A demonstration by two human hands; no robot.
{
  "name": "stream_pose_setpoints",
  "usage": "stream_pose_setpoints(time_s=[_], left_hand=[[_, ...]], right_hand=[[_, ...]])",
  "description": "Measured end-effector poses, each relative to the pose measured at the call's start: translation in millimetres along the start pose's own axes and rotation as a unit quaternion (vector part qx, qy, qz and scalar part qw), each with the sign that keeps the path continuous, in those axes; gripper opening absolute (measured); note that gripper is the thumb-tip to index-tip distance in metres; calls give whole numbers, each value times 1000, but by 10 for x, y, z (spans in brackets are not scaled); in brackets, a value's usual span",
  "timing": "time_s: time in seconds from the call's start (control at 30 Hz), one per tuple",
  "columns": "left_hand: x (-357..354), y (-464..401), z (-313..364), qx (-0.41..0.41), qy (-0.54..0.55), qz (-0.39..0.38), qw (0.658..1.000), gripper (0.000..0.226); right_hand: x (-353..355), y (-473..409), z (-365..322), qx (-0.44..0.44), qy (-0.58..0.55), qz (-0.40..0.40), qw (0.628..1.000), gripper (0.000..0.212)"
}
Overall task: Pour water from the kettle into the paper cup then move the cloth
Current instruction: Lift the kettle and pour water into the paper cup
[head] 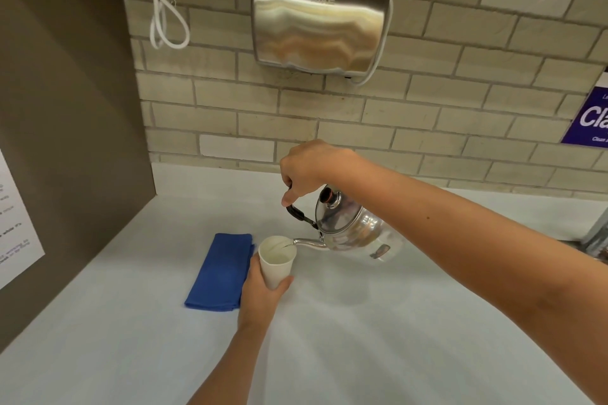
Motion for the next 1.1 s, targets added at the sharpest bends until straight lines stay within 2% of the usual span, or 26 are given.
stream_pose_setpoints(time_s=[1.1], left_hand=[[5,7,2,0,9,6,1000,82]], right_hand=[[-1,22,-8,3,-5,0,1000,48]])
Point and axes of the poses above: each hand's wrist, its own y-axis away from the middle knuckle, its own x-axis out of the back of the hand, z = x × y, the point moved 5 cm from there along -y, towards the middle knuckle, and after that the axes turned 5 degrees about -y, right-handed, at the moved point
